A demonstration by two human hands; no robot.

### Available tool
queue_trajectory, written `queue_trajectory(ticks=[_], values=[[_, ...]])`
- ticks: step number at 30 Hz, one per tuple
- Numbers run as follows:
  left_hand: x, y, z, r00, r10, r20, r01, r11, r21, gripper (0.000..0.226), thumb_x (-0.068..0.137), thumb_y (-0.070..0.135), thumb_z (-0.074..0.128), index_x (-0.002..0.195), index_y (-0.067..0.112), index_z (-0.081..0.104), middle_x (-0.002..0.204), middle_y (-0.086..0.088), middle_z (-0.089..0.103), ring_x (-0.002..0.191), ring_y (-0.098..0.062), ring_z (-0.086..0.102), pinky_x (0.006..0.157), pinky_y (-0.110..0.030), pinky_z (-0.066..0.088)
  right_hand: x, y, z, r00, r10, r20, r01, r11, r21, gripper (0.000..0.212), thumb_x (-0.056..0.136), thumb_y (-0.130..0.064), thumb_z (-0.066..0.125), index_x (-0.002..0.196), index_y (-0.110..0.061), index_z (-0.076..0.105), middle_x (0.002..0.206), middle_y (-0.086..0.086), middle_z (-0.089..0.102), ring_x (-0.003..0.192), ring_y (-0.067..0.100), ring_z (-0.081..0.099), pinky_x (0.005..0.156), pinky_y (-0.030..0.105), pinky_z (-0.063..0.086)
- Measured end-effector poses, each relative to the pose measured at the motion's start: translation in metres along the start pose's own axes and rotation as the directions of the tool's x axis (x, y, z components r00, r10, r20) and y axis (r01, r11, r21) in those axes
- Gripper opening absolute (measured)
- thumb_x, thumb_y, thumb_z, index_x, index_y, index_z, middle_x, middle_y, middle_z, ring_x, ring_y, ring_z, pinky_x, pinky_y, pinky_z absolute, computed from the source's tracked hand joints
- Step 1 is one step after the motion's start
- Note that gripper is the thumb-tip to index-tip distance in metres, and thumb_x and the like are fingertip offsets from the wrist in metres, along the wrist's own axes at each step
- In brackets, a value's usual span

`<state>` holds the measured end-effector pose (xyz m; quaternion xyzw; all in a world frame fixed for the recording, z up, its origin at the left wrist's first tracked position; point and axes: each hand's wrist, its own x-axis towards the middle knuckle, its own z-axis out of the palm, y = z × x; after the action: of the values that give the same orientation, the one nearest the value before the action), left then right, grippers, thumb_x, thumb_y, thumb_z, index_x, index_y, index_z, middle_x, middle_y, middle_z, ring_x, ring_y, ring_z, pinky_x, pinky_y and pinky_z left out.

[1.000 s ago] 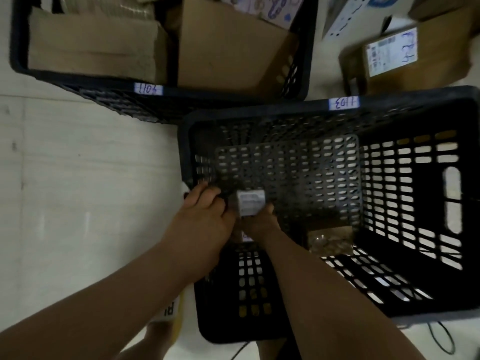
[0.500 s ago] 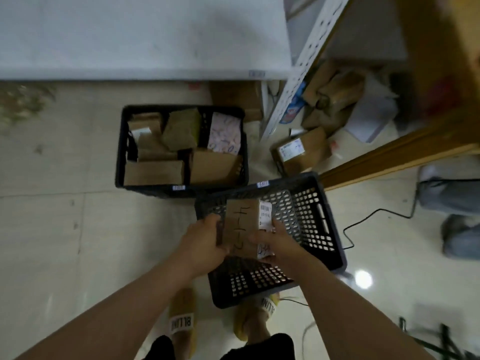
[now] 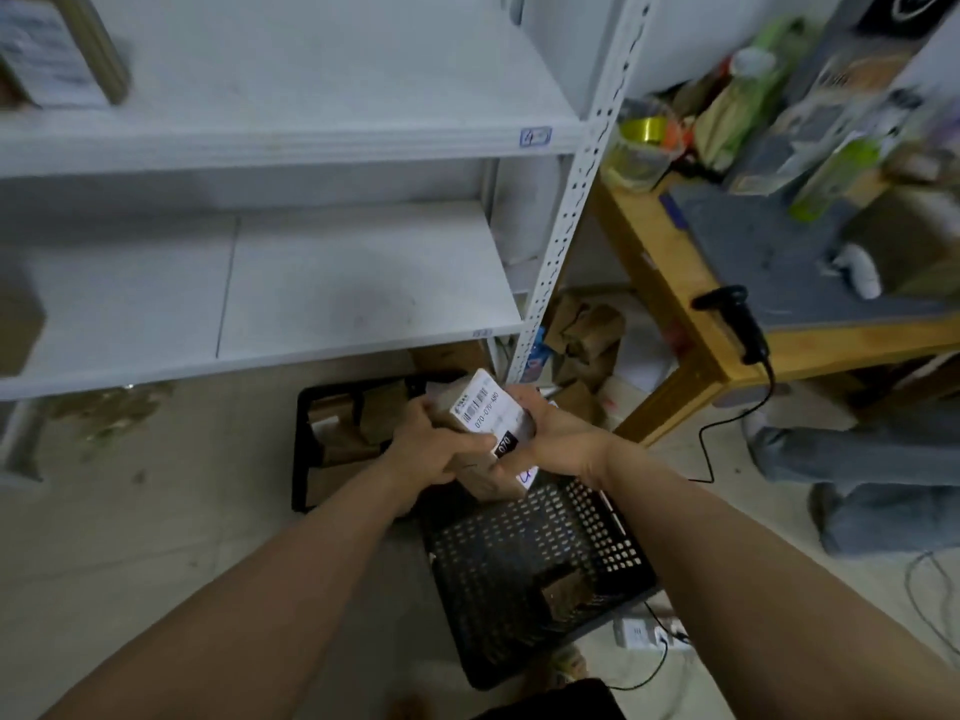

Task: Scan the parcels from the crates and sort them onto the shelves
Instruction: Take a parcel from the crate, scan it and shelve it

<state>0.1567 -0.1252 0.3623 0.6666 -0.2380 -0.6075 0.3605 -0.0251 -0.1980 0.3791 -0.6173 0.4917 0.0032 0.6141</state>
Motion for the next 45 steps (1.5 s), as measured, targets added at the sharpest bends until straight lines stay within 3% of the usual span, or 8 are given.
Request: queue_trajectory(ticks=[5,11,15,21,29,35,39,45], values=[[-0.009,0.03,-0.022,0.996,0.079,0.051,-0.081,0.996,0.026,0.135,0.04,0.018,0.097,0.148,0.04,0.019,0.138,-0.006,0.055,0.119,-0.027,0.061,0.096,-0.049,0.056,-0.012,-0.011,-0.025,0.998,0.048,-0.045,-0.038,0.979,0.2,0.046,0.086,-0.031,0.079,0.128,-0.032,0.061,0.11,-0.006,0.076,0.113,0.019,0.066,0.102,0.048,0.05],[-0.024,0.078,-0.013,0.975,0.109,0.192,-0.122,0.991,0.056,0.1,0.065,-0.012,0.083,0.143,0.029,0.037,0.118,-0.012,0.07,0.11,-0.033,0.068,0.097,-0.053,0.056,-0.012,-0.043,-0.077,0.998,-0.031,-0.057,0.044,0.964,0.261,0.069,0.066,-0.059,0.083,0.128,-0.041,0.061,0.121,-0.007,0.069,0.12,0.019,0.056,0.09,0.042,0.043],[-0.025,0.103,0.01,0.969,0.089,0.232,-0.114,0.989,0.096,0.097,0.067,-0.012,0.082,0.145,0.029,0.04,0.116,-0.01,0.068,0.111,-0.031,0.067,0.091,-0.043,0.058,-0.008,-0.067,-0.108,0.99,-0.098,0.096,0.074,0.97,0.232,0.082,0.071,-0.052,0.085,0.143,-0.04,0.047,0.119,-0.004,0.074,0.118,0.022,0.062,0.106,0.049,0.044],[-0.012,0.123,0.059,0.975,0.147,0.169,-0.14,0.989,-0.052,0.131,0.048,-0.002,0.093,0.153,0.039,0.026,0.133,-0.013,0.058,0.115,-0.033,0.064,0.092,-0.043,0.058,-0.014,-0.078,-0.15,0.966,-0.121,0.227,0.086,0.984,0.158,0.066,0.088,-0.022,0.076,0.145,-0.034,0.046,0.129,0.002,0.058,0.106,0.026,0.067,0.078,0.036,0.059],[0.011,0.13,0.144,0.994,0.03,0.11,-0.038,0.997,0.072,0.055,0.075,0.005,0.084,0.122,0.015,0.057,0.107,-0.011,0.077,0.103,-0.029,0.073,0.091,-0.045,0.057,0.0,-0.033,-0.223,0.98,-0.142,0.141,0.1,0.958,0.268,0.079,0.072,-0.031,0.087,0.141,-0.03,0.048,0.129,0.006,0.064,0.114,0.03,0.065,0.101,0.052,0.052],[0.046,0.13,0.189,0.994,-0.01,-0.107,0.016,0.998,0.058,0.052,0.076,0.0,0.082,0.12,0.014,0.058,0.101,-0.006,0.079,0.091,-0.026,0.076,0.081,-0.046,0.061,0.021,0.019,-0.28,0.936,-0.009,-0.352,0.011,1.0,0.006,0.046,0.089,-0.028,0.075,0.131,-0.02,0.056,0.116,-0.001,0.063,0.096,0.014,0.06,0.074,0.029,0.053],[0.063,0.131,0.215,0.972,-0.025,-0.233,0.043,0.996,0.074,0.062,0.072,0.001,0.084,0.119,0.015,0.046,0.108,-0.005,0.073,0.097,-0.026,0.07,0.081,-0.045,0.06,0.033,0.064,-0.343,0.84,0.039,-0.542,-0.136,0.98,-0.142,0.027,0.096,-0.019,0.063,0.119,-0.016,0.051,0.106,0.007,0.059,0.088,0.021,0.058,0.075,0.035,0.052],[0.089,0.128,0.245,0.963,-0.064,-0.262,0.089,0.993,0.083,0.079,0.071,0.001,0.086,0.133,0.016,0.039,0.115,0.0,0.066,0.105,-0.022,0.062,0.072,-0.034,0.052,0.052,0.123,-0.388,0.732,0.109,-0.673,-0.297,0.94,-0.171,0.062,0.092,-0.023,0.059,0.145,-0.003,0.034,0.14,0.024,0.042,0.127,0.043,0.045,0.108,0.053,0.041]])
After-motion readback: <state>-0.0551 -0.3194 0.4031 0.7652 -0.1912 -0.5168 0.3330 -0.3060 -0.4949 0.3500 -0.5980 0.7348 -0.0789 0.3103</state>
